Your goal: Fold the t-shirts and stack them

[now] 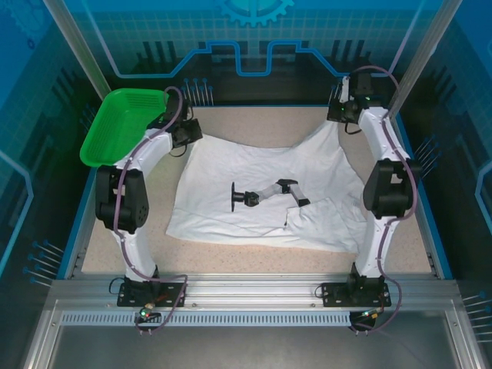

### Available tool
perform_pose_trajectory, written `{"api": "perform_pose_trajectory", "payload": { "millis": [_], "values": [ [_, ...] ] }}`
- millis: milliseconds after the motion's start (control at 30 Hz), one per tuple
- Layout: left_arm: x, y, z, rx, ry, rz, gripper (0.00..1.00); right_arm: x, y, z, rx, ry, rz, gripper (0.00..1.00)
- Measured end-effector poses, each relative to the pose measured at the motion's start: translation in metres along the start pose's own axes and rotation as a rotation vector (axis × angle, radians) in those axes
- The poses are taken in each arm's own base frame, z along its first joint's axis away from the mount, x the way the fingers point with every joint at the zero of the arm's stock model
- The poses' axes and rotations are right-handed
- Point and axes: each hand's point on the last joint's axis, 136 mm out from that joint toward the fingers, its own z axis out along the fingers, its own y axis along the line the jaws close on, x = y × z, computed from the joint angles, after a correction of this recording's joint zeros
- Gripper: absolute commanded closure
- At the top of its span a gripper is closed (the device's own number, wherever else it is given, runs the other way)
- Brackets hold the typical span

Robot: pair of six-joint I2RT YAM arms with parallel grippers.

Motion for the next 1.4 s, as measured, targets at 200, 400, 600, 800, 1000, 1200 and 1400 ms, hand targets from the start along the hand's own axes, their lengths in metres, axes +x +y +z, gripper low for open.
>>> {"api": "perform_pose_trajectory", "payload": {
  "millis": [200,400,600,800,1000,1200,1400],
  "values": [
    [0.025,0.026,0.006,-0.055,0.069,-0.016,1.00,0.039,0.003,-0.039,-0.045,-0.002,0.056,1.00],
    [0.057,0.048,0.006,-0.133,0.137,-0.015,1.00,0.081,0.006,-0.069,-0.067,0.012,0.088,1.00],
    [0.051,0.052,-0.001,-0.158,0.112,-0.015,1.00,0.120,0.005,-0.100,-0.079,0.007,0.145,1.00],
    [0.049,0.057,-0.008,-0.188,0.100,-0.012,1.00,0.160,0.002,-0.115,-0.080,0.031,0.201,1.00],
    [0.063,0.067,-0.017,-0.221,0.127,-0.018,1.00,0.201,-0.014,-0.121,-0.026,0.075,0.262,1.00],
    [0.085,0.077,-0.023,-0.247,0.170,-0.049,1.00,0.232,-0.020,-0.126,-0.018,0.088,0.313,1.00],
    [0.109,0.086,-0.026,-0.266,0.228,-0.085,1.00,0.262,-0.030,-0.121,0.011,0.133,0.359,1.00]
  ]
}}
